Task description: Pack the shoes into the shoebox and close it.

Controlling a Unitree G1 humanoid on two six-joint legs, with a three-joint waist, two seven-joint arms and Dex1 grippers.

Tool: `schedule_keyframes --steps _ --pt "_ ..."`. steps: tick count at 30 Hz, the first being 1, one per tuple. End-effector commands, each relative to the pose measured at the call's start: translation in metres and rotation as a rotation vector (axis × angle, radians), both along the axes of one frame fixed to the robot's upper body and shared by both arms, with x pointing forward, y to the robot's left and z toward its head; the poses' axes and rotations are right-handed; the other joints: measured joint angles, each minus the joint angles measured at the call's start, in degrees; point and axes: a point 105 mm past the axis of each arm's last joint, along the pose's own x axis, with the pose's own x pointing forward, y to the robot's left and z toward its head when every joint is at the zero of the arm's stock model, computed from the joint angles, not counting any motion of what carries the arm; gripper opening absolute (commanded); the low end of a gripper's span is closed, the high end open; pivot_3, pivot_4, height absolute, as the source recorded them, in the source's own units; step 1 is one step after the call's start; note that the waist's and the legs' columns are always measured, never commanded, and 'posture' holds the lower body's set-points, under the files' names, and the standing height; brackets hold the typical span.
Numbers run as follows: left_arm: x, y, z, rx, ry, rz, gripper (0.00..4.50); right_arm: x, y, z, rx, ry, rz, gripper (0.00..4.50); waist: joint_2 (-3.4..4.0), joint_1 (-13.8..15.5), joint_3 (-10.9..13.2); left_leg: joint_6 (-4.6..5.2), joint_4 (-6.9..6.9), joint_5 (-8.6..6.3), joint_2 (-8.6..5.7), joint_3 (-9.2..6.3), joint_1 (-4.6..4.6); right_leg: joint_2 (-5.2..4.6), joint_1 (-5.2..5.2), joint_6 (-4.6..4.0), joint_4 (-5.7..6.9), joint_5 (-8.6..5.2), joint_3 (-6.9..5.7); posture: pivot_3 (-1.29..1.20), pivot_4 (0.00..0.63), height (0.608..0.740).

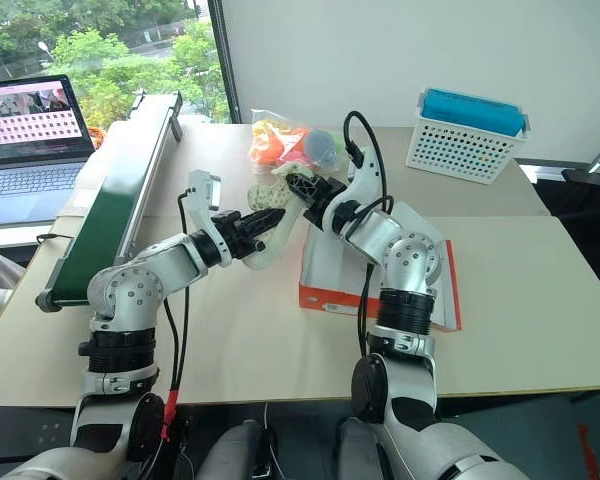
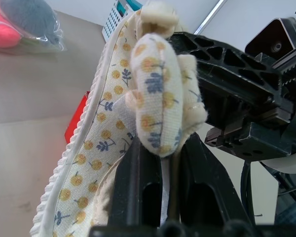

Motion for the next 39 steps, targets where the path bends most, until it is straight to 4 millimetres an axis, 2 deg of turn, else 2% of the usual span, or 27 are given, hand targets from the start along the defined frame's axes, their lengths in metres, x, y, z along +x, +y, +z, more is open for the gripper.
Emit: schedule_keyframes --steps 1,8,10,11,13,15,19,21,23,25,30,34,39 --pt "-0.009 -0.01 0.017 -0.013 -0.072 -0.053 0.01 -0.006 0.007 0.019 0.041 -0.069 0.033 0.84 0.0 0.0 0.0 0.0 0.0 0.0 0.0 0.0 0.0 0.0 0.0 0.0 0.0 0.0 0.0 0.0 0.15 0.699" --pt "-0.01 -0.01 0.009 0.058 -0.097 -0.033 0.01 -0.007 0.007 0.025 0.091 -0.077 0.02 0.84 0.0 0.0 0.0 0.0 0.0 0.0 0.0 0.0 0.0 0.0 0.0 0.0 0.0 0.0 0.0 0.0 0.15 0.699" --pt "-0.014 -0.013 0.009 0.069 -0.123 -0.054 0.97 -0.006 0.004 0.027 0.109 -0.077 -0.002 0.83 0.0 0.0 0.0 0.0 0.0 0.0 0.0 0.0 0.0 0.0 0.0 0.0 0.0 0.0 0.0 0.0 0.15 0.699" --pt "-0.015 -0.013 0.009 0.073 -0.13 -0.058 1.14 -0.005 0.002 0.027 0.115 -0.076 -0.011 0.83 0.0 0.0 0.0 0.0 0.0 0.0 0.0 0.0 0.0 0.0 0.0 0.0 0.0 0.0 0.0 0.0 0.15 0.699" --pt "-0.015 -0.013 0.008 0.078 -0.134 -0.051 1.89 -0.004 -0.003 0.028 0.115 -0.074 -0.034 0.83 0.01 0.0 0.0 0.0 0.0 0.0 0.01 0.0 0.0 0.0 0.0 0.0 0.0 0.0 0.0 0.0 0.15 0.699" --pt "-0.016 -0.014 0.007 0.095 -0.135 -0.053 2.57 0.001 -0.015 0.027 0.111 -0.069 -0.089 0.83 0.01 0.2 0.0 0.0 0.0 0.0 0.0 0.0 0.0 0.0 0.0 0.0 -0.01 0.0 0.0 0.0 0.15 0.699" --pt "-0.019 -0.013 0.007 0.086 -0.138 -0.064 2.57 0.011 -0.048 0.029 0.06 -0.076 -0.2 0.83 0.02 0.2 0.0 0.03 0.0 -0.02 0.0 0.0 0.0 0.0 0.0 0.0 -0.01 0.0 0.0 0.0 0.15 0.699" --pt "-0.02 -0.011 0.004 0.102 -0.136 -0.06 2.57 0.014 -0.074 0.033 -0.02 -0.095 -0.267 0.83 0.03 0.3 0.0 0.03 0.0 -0.01 0.0 0.0 0.0 -0.01 0.0 0.0 -0.02 0.0 -0.01 0.0 0.15 0.699" --pt "-0.024 -0.008 -0.008 0.196 -0.147 -0.07 2.57 0.014 -0.1 0.04 -0.118 -0.115 -0.305 0.83 0.06 0.4 0.0 0.04 0.01 -0.02 -0.04 0.01 -0.02 -0.05 0.03 0.01 -0.03 0.0 -0.01 0.0 0.15 0.699" --pt "-0.029 -0.007 -0.02 0.264 -0.156 -0.098 2.57 0.011 -0.113 0.045 -0.171 -0.118 -0.298 0.83 0.11 0.3 0.1 0.06 0.0 -0.03 -0.05 0.03 -0.05 -0.06 0.02 0.02 -0.03 -0.01 -0.01 0.0 0.15 0.699" --pt "-0.047 -0.008 -0.033 0.367 -0.253 -0.226 2.57 0.004 -0.126 0.041 -0.373 -0.024 -0.189 0.83 0.28 -0.6 0.2 0.31 -0.05 -0.18 0.0 0.16 -0.01 -0.05 -0.09 0.0 -0.11 -0.03 0.11 0.0 0.15 0.699" --pt "-0.066 -0.02 -0.039 0.407 -0.332 -0.394 2.57 0.003 -0.123 0.02 -0.533 0.092 -0.095 0.83 0.32 -0.9 0.1 0.33 -0.05 -0.19 0.05 0.13 0.06 -0.02 -0.05 -0.05 -0.08 -0.03 0.1 0.0 0.15 0.699" --pt "-0.069 -0.024 -0.046 0.439 -0.359 -0.449 2.57 0.007 -0.125 -0.001 -0.67 0.14 -0.052 0.83 0.33 -0.2 0.2 0.41 -0.04 -0.22 0.02 0.14 0.02 -0.03 -0.04 -0.04 -0.18 -0.03 0.11 0.0 0.15 0.699"
